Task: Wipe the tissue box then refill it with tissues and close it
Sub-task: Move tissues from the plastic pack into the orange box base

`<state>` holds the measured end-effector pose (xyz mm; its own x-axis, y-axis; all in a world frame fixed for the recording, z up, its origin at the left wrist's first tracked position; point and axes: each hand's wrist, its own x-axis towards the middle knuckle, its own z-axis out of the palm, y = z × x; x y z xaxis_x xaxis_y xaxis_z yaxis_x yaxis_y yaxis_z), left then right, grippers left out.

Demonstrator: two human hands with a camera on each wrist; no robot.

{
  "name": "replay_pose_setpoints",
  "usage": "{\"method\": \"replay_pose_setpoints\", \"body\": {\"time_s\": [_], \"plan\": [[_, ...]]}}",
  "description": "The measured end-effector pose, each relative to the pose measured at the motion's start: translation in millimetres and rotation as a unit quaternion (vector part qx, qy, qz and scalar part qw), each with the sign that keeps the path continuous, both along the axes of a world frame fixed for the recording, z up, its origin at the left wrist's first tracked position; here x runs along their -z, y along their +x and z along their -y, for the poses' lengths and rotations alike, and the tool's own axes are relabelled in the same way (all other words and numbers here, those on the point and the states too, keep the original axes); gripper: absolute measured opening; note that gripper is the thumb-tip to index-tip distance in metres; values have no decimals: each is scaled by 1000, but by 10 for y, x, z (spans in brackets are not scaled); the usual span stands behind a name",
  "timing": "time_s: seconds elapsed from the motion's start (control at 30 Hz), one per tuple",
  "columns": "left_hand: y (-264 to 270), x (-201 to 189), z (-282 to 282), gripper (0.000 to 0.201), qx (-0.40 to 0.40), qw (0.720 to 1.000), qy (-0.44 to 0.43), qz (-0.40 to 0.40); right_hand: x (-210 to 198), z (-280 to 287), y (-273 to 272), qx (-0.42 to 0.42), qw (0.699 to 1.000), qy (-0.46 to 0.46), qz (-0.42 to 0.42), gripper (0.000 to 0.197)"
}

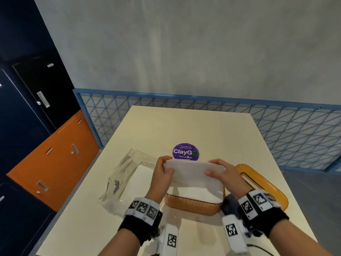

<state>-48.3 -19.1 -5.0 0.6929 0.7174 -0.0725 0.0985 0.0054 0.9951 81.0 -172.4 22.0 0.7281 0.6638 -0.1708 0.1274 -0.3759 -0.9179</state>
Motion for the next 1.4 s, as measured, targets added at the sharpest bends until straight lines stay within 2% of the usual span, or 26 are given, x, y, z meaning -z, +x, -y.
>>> {"method": "replay_pose_setpoints", "body": {"time_s": [0.1,0.17,0.27,0.33,0.5,0.63,0.77,0.87,0.97,1.03,1.17,1.3,1.4], "plan": [[31,73,103,32,24,999,23,-16,199,38,12,63,997,0,-54,26],[71,57,133,31,24,999,29,-3,196,22,29,84,995,14,-53,25],[105,34,154,26,-4,999,41,36,120,12,35,71,996,54,-33,19],[96,50,160,23,-26,998,44,45,139,41,32,53,997,49,-29,19],[109,139,218,27,-10,998,59,3,284,29,-2,64,997,-2,-49,27],[151,111,215,20,-9,997,80,-2,257,-40,6,60,998,-32,-16,35],[170,55,137,13,-37,992,124,-12,168,24,60,61,997,-40,-3,30],[222,58,69,28,-36,986,134,-94,171,73,94,60,996,-69,-4,18],[274,111,35,47,2,955,185,-230,244,93,95,54,989,-135,16,12],[293,158,27,55,16,932,221,-286,288,93,83,45,982,-180,45,7],[325,271,15,62,36,898,293,-326,321,44,40,54,970,-220,90,9],[341,339,-14,60,55,858,380,-342,377,-32,-33,59,960,-246,123,37],[336,380,-11,62,68,838,413,-349,351,-42,-95,39,949,-272,157,47]]}}
